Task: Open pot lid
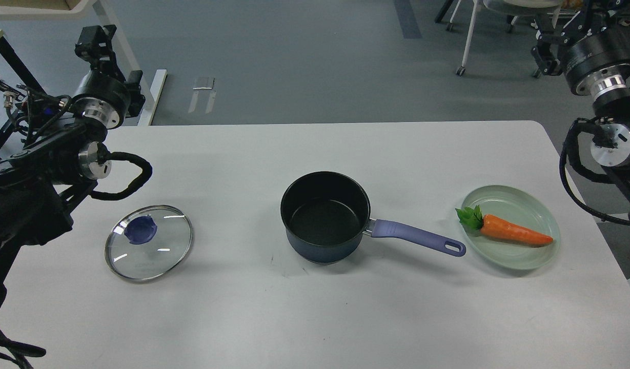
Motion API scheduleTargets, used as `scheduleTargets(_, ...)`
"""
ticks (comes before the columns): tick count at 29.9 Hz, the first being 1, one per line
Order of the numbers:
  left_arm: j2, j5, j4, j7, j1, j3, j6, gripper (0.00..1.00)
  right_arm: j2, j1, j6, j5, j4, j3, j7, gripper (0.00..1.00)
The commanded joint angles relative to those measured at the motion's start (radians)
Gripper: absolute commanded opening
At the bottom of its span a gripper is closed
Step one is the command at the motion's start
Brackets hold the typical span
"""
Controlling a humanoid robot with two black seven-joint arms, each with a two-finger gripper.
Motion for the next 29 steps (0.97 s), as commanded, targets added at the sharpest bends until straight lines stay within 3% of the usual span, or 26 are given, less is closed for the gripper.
scheduleTargets(1, -0.004, -0.03, 0.001, -0.003, 0.046, -0.028, -0.06, 0.99, 0.056, -0.029, 0.008, 0.161, -0.055, -0.002, -0.011, 1.0)
scheduleTargets(7, -0.02, -0.12, 0.001, 0.001, 0.106, -0.076, -0.083, 1.0, 0.178, -0.07, 0.049, 0.29, -0.142, 0.02, -0.017, 1.0)
scheduleTargets(16, -0.035, -0.18, -0.008, -0.005, 0.117, -0.137, -0.196, 1.0, 0.225, -0.113, 0.145, 0.393, -0.142, 0.118, -0.025, 1.0)
scheduleTargets(19, -0.034, -0.18, -0.019, -0.01, 0.114, -0.142, -0.208, 1.0, 0.242, -0.112, 0.157, 0.393, -0.14, 0.126, -0.048, 1.0)
scheduleTargets(29, -0.024, -0.168, -0.024, -0.028, 0.118, -0.133, -0.212, 1.0, 0.303, -0.1, 0.154, 0.384, -0.142, 0.12, -0.05, 1.0)
